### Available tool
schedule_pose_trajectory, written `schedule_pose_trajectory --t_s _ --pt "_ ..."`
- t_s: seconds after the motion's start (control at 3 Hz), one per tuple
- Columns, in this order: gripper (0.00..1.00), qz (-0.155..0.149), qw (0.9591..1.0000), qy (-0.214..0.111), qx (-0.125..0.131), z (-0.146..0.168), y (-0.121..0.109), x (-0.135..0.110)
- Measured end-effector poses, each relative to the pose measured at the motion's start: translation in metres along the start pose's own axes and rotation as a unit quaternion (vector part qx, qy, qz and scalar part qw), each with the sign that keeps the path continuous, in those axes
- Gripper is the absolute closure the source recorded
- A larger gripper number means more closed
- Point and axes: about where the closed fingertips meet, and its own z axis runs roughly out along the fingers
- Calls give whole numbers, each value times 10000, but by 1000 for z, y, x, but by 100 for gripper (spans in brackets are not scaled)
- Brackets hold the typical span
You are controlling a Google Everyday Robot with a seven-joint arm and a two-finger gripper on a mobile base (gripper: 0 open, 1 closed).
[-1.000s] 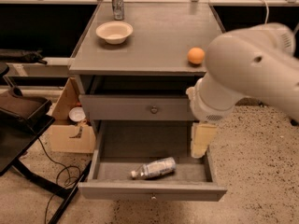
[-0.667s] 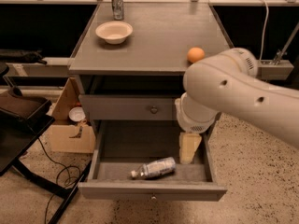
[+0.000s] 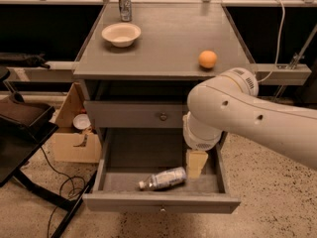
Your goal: Pick blue plastic bottle from middle drawer and place on counter
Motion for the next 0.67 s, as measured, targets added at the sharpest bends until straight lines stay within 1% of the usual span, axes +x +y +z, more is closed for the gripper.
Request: schedule_pose_trajectory --t_s 0.33,0.67 --pt "0 -263 9995 133 -62 19 -1 -11" --pt "0 -775 9967 88 -238 72 2 -27"
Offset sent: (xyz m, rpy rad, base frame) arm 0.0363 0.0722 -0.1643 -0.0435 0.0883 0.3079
